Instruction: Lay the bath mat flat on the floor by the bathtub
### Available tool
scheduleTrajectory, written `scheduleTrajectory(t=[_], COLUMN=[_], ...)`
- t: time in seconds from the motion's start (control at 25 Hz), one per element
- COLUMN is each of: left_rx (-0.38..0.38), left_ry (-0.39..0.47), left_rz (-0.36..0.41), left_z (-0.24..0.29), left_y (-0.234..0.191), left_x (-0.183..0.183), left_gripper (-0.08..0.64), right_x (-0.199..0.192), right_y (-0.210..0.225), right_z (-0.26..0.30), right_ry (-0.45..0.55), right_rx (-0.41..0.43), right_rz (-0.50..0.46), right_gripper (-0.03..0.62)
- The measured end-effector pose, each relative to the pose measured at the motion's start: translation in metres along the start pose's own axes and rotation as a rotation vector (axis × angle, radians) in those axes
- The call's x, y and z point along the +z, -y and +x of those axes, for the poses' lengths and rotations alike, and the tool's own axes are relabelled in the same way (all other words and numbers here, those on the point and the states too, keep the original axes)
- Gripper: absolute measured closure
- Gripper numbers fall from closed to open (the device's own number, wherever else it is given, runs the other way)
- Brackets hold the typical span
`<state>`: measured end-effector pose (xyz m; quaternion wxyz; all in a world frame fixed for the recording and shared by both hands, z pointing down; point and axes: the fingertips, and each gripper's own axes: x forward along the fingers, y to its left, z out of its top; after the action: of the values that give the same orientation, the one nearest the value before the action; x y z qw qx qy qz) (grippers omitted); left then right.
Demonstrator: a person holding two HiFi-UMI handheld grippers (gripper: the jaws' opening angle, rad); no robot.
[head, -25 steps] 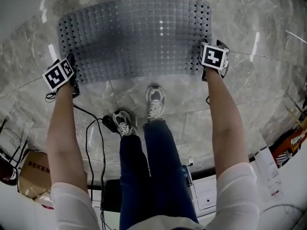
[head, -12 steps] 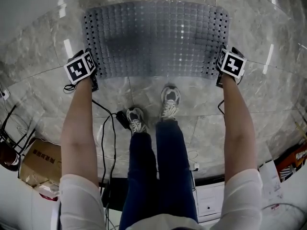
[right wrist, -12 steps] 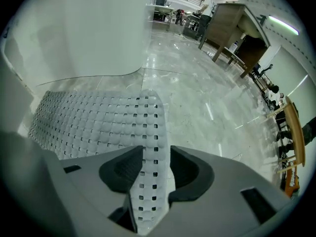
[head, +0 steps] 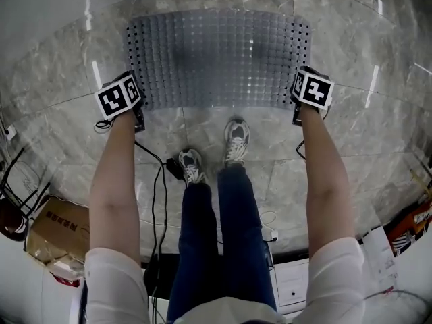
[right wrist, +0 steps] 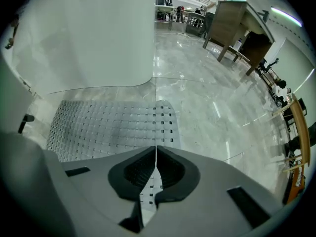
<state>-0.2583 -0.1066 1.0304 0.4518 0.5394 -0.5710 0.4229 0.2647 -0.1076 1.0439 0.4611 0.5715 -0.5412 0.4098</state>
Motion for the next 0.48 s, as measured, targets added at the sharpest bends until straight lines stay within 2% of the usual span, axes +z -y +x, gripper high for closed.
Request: scheduleTrajectory(t=[0.16, 0.48], left_rx=[-0.015, -0.07], left_ry=[0.014, 0.048], left_rz=[-0.021, -0.004], left_z=[-0.026, -0.071], left_y=[0.004, 0.021], left_x=[0.006, 0.02], left_gripper=[0.515, 0.517], right_x=[0.005, 0.016], right_y=[-0.011, -0.029], right_z=[-0.028, -0.08], right_ry=[0.008, 0.042], right_rx=[0.019, 0.046], right_rz=[-0.012, -0.001], right_gripper=[0.561, 0.561])
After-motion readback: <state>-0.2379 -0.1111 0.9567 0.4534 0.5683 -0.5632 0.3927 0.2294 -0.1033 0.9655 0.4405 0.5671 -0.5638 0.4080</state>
